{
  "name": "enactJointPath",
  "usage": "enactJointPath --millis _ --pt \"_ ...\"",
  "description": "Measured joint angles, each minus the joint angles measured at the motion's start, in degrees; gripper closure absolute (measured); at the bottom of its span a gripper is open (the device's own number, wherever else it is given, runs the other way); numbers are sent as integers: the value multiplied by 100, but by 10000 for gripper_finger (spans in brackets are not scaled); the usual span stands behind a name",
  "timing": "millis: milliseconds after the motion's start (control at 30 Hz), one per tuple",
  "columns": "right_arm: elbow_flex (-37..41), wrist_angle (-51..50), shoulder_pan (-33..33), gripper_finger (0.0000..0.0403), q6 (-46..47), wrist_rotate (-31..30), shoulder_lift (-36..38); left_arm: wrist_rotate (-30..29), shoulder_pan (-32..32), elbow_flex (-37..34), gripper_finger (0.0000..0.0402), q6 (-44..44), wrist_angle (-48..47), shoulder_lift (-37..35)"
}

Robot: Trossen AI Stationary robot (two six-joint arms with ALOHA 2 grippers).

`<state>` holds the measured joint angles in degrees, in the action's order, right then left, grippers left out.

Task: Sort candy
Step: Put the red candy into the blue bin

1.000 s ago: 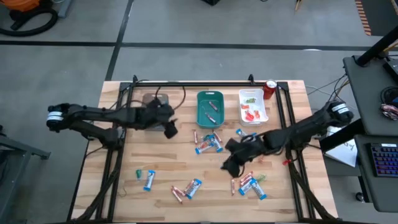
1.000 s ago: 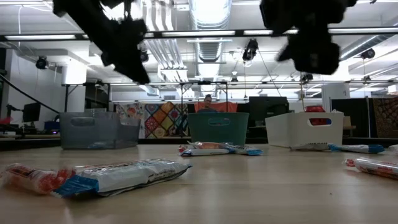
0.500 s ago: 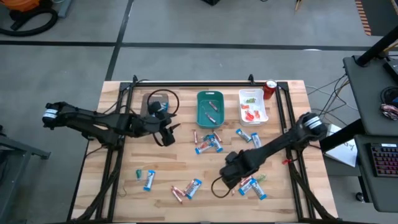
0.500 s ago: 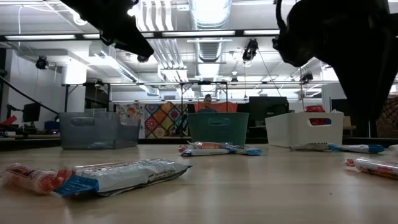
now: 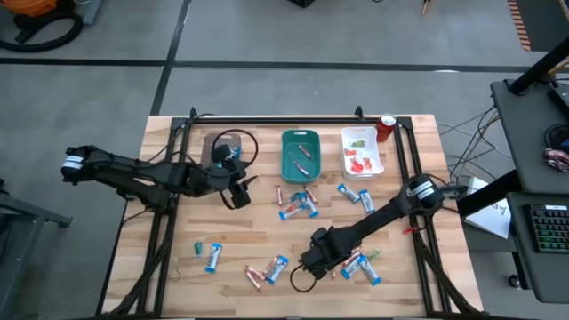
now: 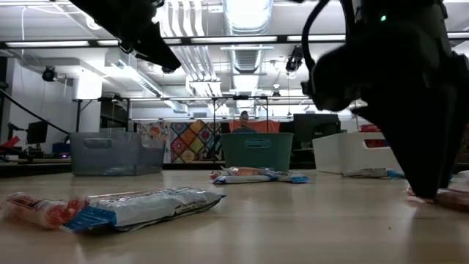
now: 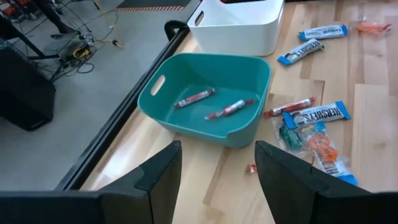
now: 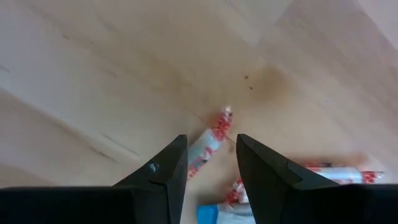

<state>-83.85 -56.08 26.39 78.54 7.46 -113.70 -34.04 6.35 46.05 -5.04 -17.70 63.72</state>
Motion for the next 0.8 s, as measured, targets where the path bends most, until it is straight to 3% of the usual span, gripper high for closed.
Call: enactJointPath --millis 233,500,800 --pt "-11 105 -2 283 -39 -103 -150 -4 -2 -84 216 -12 69 3" --pt "-35 379 -13 384 -331 -603 -91 2 -1 -132 216 -317 178 124" --pt "-17 1131 -51 391 -1403 -1275 234 9 285 -184 216 -998 307 471"
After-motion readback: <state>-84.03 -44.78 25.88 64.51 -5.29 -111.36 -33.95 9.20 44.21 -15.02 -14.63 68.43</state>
